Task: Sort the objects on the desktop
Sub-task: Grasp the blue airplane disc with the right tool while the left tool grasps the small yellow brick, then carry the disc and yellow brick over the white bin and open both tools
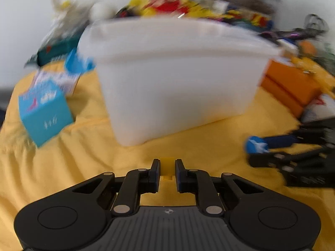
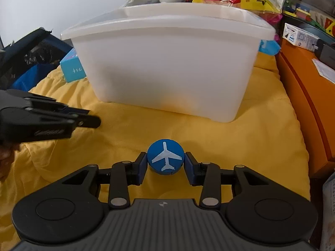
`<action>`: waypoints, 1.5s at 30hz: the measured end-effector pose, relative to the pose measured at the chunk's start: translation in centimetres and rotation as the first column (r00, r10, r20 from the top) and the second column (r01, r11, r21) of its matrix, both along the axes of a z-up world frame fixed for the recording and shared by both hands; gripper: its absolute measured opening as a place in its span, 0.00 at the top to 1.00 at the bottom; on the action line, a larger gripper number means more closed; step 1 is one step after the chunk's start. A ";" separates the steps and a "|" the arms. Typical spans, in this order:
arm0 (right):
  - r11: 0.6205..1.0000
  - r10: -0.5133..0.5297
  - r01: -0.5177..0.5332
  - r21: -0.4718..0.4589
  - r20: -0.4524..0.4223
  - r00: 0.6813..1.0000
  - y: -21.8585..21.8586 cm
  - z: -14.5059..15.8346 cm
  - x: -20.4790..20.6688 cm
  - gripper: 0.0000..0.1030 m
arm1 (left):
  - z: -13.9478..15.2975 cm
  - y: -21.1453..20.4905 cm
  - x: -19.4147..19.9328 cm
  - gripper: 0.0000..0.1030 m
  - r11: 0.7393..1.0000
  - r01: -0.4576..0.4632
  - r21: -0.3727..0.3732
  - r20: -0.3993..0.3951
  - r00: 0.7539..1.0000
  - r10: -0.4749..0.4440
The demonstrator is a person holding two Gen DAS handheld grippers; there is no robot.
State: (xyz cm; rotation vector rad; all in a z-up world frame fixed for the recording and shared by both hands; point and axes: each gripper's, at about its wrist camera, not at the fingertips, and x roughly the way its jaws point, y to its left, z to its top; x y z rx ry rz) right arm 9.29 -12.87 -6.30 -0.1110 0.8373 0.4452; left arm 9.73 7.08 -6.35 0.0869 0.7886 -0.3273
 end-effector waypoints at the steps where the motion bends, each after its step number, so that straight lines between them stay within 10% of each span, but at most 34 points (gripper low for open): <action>1: 1.000 0.001 -0.001 0.005 0.007 1.000 0.0 0.3 -0.1 0.59 | 1.0 -0.2 -0.7 0.83 1.000 0.016 -0.005 0.020 1.000 -0.016; 10: 0.995 0.003 -0.023 0.099 0.196 0.981 -1.6 7.5 -1.8 0.60 | 11.4 -0.6 -4.0 0.83 0.990 0.055 -0.127 0.257 0.966 -0.021; 21: 0.992 0.031 -0.079 0.095 0.427 0.904 -0.1 14.2 1.5 0.60 | 16.5 -1.9 1.2 0.83 0.998 0.023 -0.056 0.388 0.922 0.000; 32: 0.999 -0.036 0.029 0.042 0.171 0.985 3.3 10.6 10.0 0.59 | 10.1 -3.4 9.6 0.82 0.995 -0.088 0.042 0.153 0.985 0.081; 35: 0.999 -0.033 0.031 0.018 0.116 0.993 3.4 9.2 10.3 0.57 | 8.9 -2.8 10.0 0.64 0.993 -0.115 0.023 0.090 0.990 0.112; 45: 1.000 -0.004 0.008 -0.018 0.200 0.980 2.1 12.9 8.8 0.38 | 13.6 -3.9 5.9 0.28 0.974 -0.173 0.143 0.274 0.953 0.129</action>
